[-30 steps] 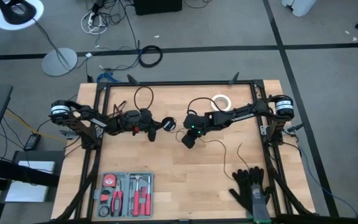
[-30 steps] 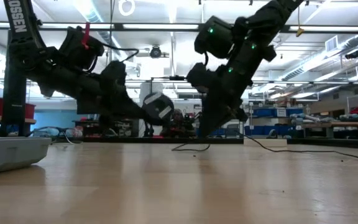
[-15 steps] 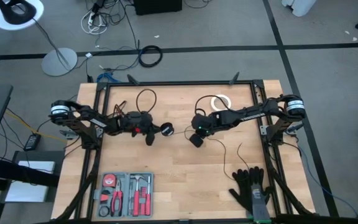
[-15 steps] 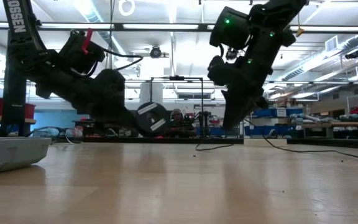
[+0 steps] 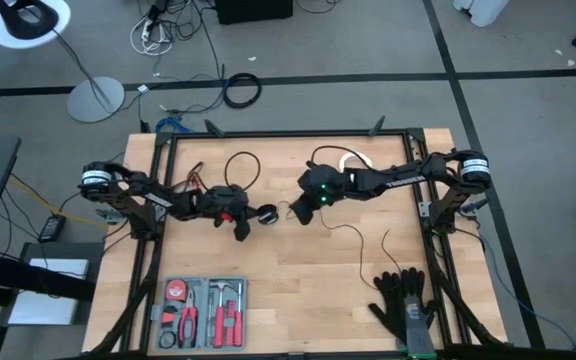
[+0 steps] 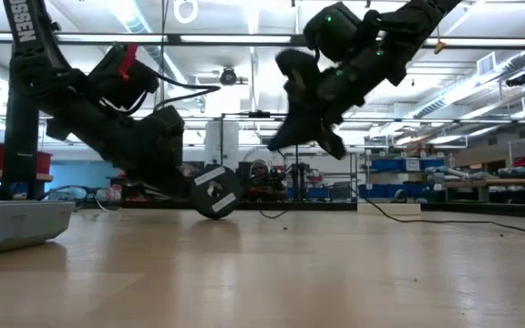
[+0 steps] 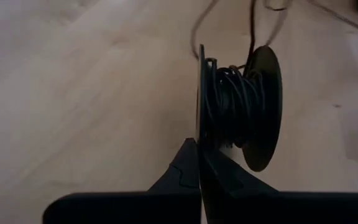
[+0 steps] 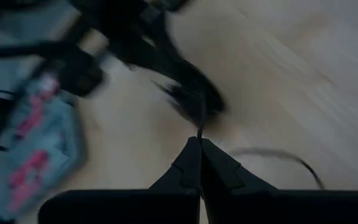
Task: Coil cords
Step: Coil the black wire on the black spool
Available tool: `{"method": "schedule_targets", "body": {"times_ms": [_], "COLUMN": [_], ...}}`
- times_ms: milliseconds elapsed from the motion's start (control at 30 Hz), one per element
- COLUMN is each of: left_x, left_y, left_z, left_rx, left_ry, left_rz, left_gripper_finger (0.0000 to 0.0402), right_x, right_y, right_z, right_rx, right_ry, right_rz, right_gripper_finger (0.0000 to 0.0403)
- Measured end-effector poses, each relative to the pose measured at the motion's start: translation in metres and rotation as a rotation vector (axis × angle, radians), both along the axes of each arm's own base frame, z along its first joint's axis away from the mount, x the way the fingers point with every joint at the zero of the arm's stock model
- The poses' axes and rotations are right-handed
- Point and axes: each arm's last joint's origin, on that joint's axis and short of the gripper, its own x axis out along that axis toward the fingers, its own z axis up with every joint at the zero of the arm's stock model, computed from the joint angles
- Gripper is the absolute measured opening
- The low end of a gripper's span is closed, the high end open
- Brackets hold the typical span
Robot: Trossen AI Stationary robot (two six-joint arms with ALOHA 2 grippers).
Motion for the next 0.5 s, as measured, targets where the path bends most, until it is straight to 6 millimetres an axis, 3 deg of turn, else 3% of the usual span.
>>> {"method": "schedule_targets", "body": {"times_ms": [133,500], "left_x": [0.009,0.036], "left_y": [0.002,0.007], "left_z": [0.005,0.029], "left_rx": [0.013,0.027], "left_ry": [0.031,-0.008], "left_rz": [0.019,0.049], "left_gripper_finger": [0.0,0.0], "right_x": [0.007,0.01], "right_y": [0.004,0.002], "right_z": [0.009,0.013], "right_rx": [-0.013,-0.076], "right_ry": [-0.119,-0.177], "right_rz": [0.017,0.008], "right_gripper_finger": [0.0,0.0]}}
